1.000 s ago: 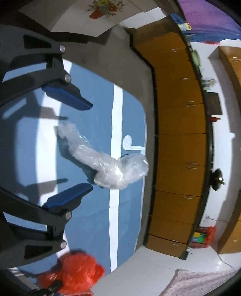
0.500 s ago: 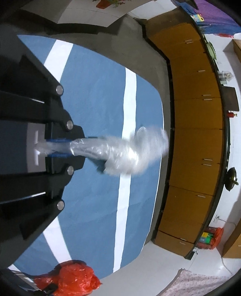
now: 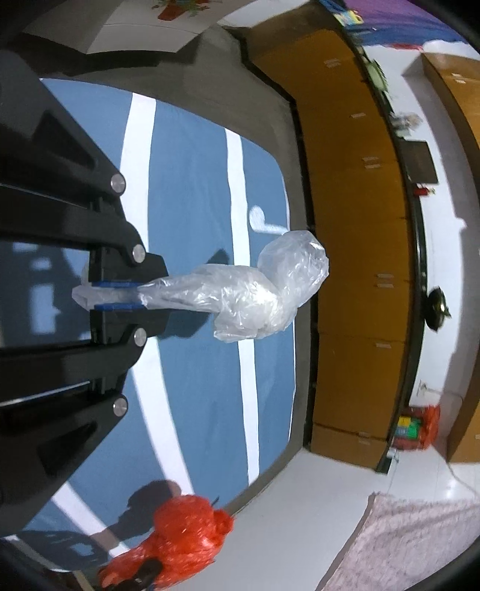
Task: Collect trash
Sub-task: 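Carry the clear and red bags over the orange basket with both tools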
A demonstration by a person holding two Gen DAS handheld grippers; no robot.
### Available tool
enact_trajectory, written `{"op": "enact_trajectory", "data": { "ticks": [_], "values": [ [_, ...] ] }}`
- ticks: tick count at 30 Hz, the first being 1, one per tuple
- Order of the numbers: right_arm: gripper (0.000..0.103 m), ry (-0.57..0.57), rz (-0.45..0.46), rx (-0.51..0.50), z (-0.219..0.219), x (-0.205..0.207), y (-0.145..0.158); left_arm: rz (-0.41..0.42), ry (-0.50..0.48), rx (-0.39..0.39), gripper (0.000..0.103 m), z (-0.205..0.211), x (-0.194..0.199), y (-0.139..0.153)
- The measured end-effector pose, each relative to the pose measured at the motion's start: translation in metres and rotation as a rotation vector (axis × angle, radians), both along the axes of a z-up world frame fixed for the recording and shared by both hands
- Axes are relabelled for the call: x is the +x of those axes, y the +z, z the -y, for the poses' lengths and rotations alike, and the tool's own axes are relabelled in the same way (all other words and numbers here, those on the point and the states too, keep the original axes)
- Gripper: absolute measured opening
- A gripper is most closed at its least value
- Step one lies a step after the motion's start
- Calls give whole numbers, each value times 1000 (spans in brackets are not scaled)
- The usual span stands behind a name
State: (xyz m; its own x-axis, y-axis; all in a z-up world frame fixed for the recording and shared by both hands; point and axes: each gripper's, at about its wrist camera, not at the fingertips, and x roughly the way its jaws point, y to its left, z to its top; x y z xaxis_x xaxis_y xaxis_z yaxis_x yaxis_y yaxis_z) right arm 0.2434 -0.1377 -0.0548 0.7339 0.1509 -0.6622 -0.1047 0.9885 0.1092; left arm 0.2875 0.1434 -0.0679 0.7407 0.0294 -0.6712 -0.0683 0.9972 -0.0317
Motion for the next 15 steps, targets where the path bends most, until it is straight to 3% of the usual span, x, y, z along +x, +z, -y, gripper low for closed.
{"op": "enact_trajectory", "data": {
  "ticks": [15],
  "values": [
    [11, -136, 83, 18, 75, -46, 32, 46, -176, -33, 7, 102, -51, 40]
  ]
}}
